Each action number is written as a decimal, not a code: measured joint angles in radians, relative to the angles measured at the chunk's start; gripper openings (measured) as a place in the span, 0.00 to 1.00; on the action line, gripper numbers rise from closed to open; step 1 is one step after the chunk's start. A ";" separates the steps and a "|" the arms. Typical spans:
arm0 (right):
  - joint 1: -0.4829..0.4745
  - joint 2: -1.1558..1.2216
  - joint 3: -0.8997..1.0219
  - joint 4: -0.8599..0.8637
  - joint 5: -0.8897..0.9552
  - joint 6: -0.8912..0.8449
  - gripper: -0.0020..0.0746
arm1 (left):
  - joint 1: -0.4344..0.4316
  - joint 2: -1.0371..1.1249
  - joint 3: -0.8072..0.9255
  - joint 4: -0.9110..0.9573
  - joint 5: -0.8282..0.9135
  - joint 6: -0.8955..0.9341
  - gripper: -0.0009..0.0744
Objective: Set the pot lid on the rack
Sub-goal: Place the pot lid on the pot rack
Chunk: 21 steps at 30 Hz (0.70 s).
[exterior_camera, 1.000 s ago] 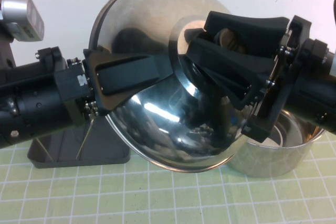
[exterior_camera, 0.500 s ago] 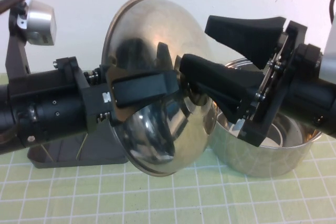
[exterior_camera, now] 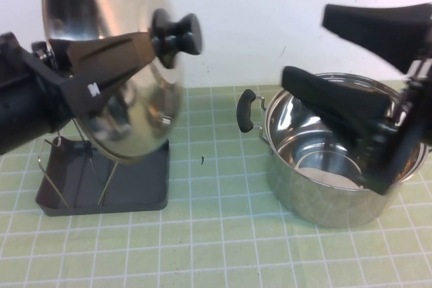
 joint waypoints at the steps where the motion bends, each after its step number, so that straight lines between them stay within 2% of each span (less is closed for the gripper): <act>1: 0.000 -0.021 0.000 -0.027 0.008 0.021 0.71 | 0.000 0.000 -0.012 0.053 -0.020 -0.030 0.15; 7: 0.000 -0.111 0.000 -0.151 0.013 0.117 0.67 | 0.000 0.033 -0.061 0.323 -0.075 -0.169 0.15; 17: 0.000 -0.128 0.000 -0.394 0.043 0.270 0.58 | 0.000 0.202 -0.133 0.655 -0.072 -0.244 0.15; 21: 0.000 -0.128 0.000 -0.468 0.078 0.333 0.58 | 0.000 0.227 -0.158 0.843 -0.078 -0.366 0.15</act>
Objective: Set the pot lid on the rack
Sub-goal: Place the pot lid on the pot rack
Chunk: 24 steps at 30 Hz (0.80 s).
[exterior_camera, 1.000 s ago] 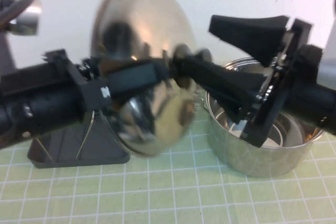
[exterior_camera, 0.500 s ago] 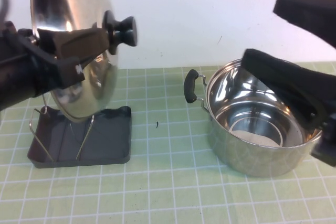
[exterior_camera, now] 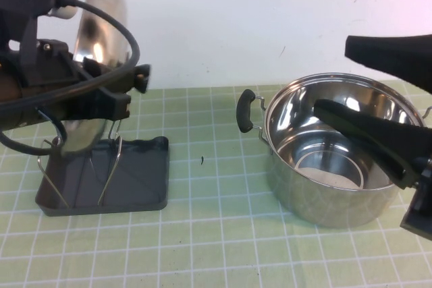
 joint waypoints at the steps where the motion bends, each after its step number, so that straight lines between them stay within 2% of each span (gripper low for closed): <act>1: 0.000 0.000 0.000 -0.010 0.007 0.007 0.58 | 0.000 0.005 -0.004 0.040 -0.002 -0.032 0.15; 5: 0.000 0.000 0.000 -0.025 0.040 0.017 0.58 | 0.000 0.032 -0.006 0.114 -0.002 -0.085 0.15; 24: 0.000 0.006 0.000 -0.032 0.139 0.019 0.57 | 0.000 0.212 -0.006 0.139 -0.091 -0.106 0.15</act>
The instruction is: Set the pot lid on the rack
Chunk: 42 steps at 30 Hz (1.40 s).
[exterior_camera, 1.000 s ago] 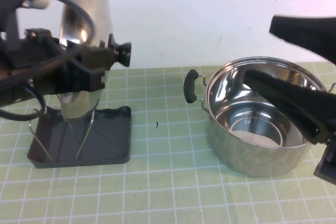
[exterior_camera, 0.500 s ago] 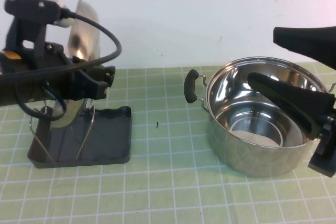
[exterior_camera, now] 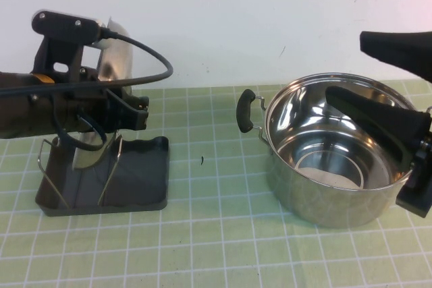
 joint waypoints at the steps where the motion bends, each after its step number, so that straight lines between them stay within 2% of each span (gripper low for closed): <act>1: 0.000 0.000 0.000 0.000 0.007 0.000 0.57 | 0.000 0.005 -0.001 0.002 0.005 0.000 0.15; 10: 0.000 0.000 0.000 0.000 0.024 0.000 0.57 | 0.000 0.019 -0.001 0.051 0.027 0.000 0.16; 12: 0.000 0.000 0.000 0.000 0.024 0.000 0.57 | 0.000 0.019 -0.002 0.059 0.034 -0.002 0.25; 17: 0.000 0.000 0.000 0.000 0.024 0.015 0.57 | 0.000 0.017 -0.009 0.068 0.047 -0.033 0.67; 19: 0.000 0.000 0.000 -0.002 0.024 0.026 0.57 | 0.000 0.010 -0.009 0.075 0.053 -0.035 0.74; 21: 0.000 0.000 0.000 -0.002 0.024 0.030 0.57 | 0.000 -0.018 -0.009 0.099 0.056 -0.035 0.75; 24: 0.000 0.000 0.000 -0.002 0.024 0.043 0.57 | 0.000 -0.086 -0.009 0.157 0.059 -0.037 0.68; 26: 0.000 0.000 0.000 -0.002 0.024 0.057 0.57 | 0.000 -0.145 -0.009 0.193 0.059 -0.049 0.59; 29: 0.000 -0.009 0.000 -0.002 0.025 0.073 0.52 | 0.000 -0.261 -0.009 0.240 0.066 -0.092 0.36; 32: 0.000 -0.044 0.000 -0.002 0.044 0.079 0.39 | 0.000 -0.383 -0.009 0.271 0.107 -0.118 0.13; 35: 0.000 -0.105 0.002 -0.004 0.091 0.107 0.25 | 0.000 -0.489 -0.006 0.299 0.167 -0.160 0.05; 38: 0.000 -0.187 0.036 -0.002 0.141 0.140 0.14 | 0.000 -0.607 0.038 0.349 0.197 -0.234 0.02; 42: 0.000 -0.326 0.116 -0.002 0.169 0.157 0.05 | 0.000 -0.777 0.141 0.471 0.227 -0.380 0.02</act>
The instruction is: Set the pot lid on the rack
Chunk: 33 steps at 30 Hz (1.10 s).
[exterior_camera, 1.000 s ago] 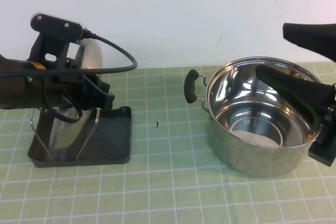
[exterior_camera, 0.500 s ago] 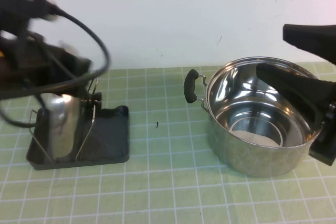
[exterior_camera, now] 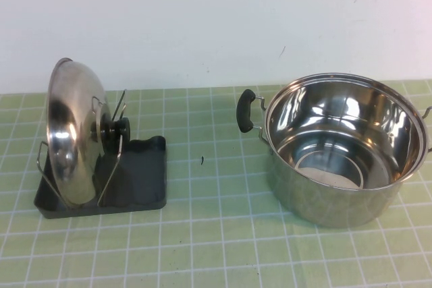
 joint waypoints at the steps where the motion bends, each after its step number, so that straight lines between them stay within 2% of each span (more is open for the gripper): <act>1: 0.000 -0.043 0.024 0.000 0.002 0.000 0.04 | 0.000 -0.047 0.031 0.042 0.016 -0.049 0.02; 7: 0.000 -0.294 0.140 0.006 0.068 0.053 0.03 | 0.000 -0.324 0.191 0.201 0.151 -0.257 0.01; 14: 0.000 -0.404 0.233 0.011 0.155 0.075 0.02 | 0.000 -0.593 0.359 0.207 0.210 -0.307 0.01; 22: 0.000 -0.399 0.253 0.012 0.202 0.077 0.02 | 0.000 -0.610 0.484 0.203 0.168 -0.307 0.01; 33: 0.000 -0.394 0.256 0.014 0.254 0.077 0.02 | 0.000 -0.610 0.497 0.203 0.129 -0.319 0.01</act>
